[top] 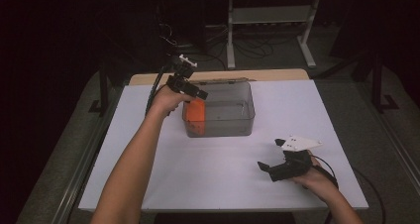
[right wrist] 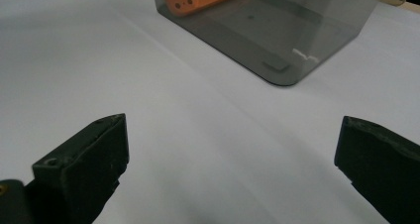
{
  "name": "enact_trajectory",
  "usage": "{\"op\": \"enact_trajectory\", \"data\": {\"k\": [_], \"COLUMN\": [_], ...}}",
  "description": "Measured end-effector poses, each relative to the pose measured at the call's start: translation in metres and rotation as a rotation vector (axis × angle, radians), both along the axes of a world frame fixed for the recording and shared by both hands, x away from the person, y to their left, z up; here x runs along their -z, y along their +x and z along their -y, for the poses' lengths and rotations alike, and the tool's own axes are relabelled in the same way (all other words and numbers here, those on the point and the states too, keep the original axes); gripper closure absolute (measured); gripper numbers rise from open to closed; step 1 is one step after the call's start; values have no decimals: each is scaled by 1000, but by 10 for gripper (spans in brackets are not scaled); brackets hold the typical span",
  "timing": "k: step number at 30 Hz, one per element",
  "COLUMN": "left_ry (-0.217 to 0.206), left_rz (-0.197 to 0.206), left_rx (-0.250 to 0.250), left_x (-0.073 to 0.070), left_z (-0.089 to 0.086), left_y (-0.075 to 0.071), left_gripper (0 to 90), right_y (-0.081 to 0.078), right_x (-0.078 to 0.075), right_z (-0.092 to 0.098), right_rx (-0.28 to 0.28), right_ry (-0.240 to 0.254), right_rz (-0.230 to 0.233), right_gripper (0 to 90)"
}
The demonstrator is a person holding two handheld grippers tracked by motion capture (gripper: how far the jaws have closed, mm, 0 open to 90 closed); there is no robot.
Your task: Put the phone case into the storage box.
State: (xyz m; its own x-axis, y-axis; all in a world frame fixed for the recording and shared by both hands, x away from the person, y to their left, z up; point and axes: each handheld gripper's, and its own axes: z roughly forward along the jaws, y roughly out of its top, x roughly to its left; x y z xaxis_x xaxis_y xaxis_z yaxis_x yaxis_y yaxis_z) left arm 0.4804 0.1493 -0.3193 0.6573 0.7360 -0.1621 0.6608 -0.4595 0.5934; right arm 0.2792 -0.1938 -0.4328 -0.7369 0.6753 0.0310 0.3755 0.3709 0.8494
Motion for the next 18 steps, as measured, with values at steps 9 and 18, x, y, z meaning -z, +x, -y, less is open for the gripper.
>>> {"op": "enact_trajectory", "data": {"k": [9, 18], "left_ry": [-50, -74], "left_rz": [55, 114], "left_rx": [64, 114], "left_x": [-1, -4], "left_z": [-10, -18], "left_y": [-10, -24], "left_gripper": [206, 130], "right_y": [-1, 0], "right_x": [0, 1], "right_z": [-1, -1], "right_rx": [-2, 2], "right_ry": [-7, -13], "right_rz": [1, 1], "right_gripper": [1, 1]}}
